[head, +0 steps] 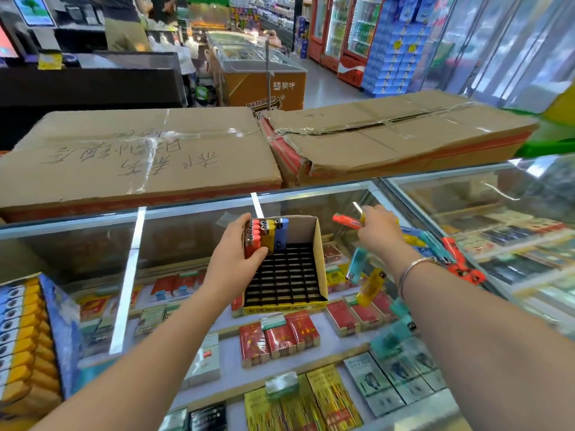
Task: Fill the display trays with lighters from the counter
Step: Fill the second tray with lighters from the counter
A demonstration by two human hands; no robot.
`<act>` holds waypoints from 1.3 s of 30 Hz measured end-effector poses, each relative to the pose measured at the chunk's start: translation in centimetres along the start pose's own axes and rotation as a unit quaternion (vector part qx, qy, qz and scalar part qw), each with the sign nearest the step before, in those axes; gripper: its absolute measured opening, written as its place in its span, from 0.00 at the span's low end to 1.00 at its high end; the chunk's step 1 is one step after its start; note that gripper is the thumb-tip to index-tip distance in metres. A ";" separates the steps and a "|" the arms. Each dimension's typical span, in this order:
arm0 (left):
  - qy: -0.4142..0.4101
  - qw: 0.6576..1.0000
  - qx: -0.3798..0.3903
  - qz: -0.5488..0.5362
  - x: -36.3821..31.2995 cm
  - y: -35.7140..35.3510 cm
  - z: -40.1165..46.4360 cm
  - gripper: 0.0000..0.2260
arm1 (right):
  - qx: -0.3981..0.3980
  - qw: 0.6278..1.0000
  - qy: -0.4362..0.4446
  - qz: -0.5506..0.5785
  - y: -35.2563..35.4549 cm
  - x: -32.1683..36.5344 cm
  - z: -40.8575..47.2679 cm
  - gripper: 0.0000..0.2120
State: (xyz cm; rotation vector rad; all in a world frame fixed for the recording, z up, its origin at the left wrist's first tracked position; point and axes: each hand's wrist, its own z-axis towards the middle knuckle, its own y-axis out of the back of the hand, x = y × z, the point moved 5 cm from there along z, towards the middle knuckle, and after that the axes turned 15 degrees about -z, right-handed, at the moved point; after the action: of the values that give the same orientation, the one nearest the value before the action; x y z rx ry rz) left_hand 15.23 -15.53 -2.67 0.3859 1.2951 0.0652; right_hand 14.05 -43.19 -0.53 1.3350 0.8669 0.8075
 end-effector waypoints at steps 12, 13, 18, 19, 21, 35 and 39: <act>-0.025 0.999 -0.047 0.007 0.3 -2.2 0.7 0.30 | 0.017 0.988 0.147 -0.039 -2.5 3.5 2.9 0.13; -0.024 0.999 -0.046 0.007 0.3 -2.2 0.7 0.30 | 0.014 0.989 0.144 -0.037 -2.5 3.5 3.0 0.10; -0.014 0.999 -0.048 0.006 0.4 -2.3 0.8 0.30 | -0.029 0.996 0.067 -0.052 -1.1 0.2 4.2 0.07; -0.012 0.999 -0.049 0.005 0.4 -2.3 0.8 0.30 | -0.027 0.995 0.063 -0.069 -1.1 -0.5 4.5 0.08; -0.009 0.999 -0.049 0.001 0.3 -2.2 0.7 0.29 | 0.001 0.993 0.064 -0.095 -1.5 -1.5 4.8 0.07; -0.005 0.999 -0.053 0.012 0.4 -1.1 -0.1 0.29 | -0.033 0.982 0.144 -0.116 0.3 2.2 2.6 0.07; -0.003 0.998 -0.061 0.013 0.5 -0.5 -0.5 0.29 | -0.048 0.991 0.099 0.078 3.3 3.6 1.1 0.08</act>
State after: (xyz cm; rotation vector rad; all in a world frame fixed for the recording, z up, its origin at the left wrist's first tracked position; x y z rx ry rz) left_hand 14.80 -15.78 -3.41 0.2991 1.2730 0.1636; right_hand 16.67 -40.27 2.60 1.2622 0.8737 1.1048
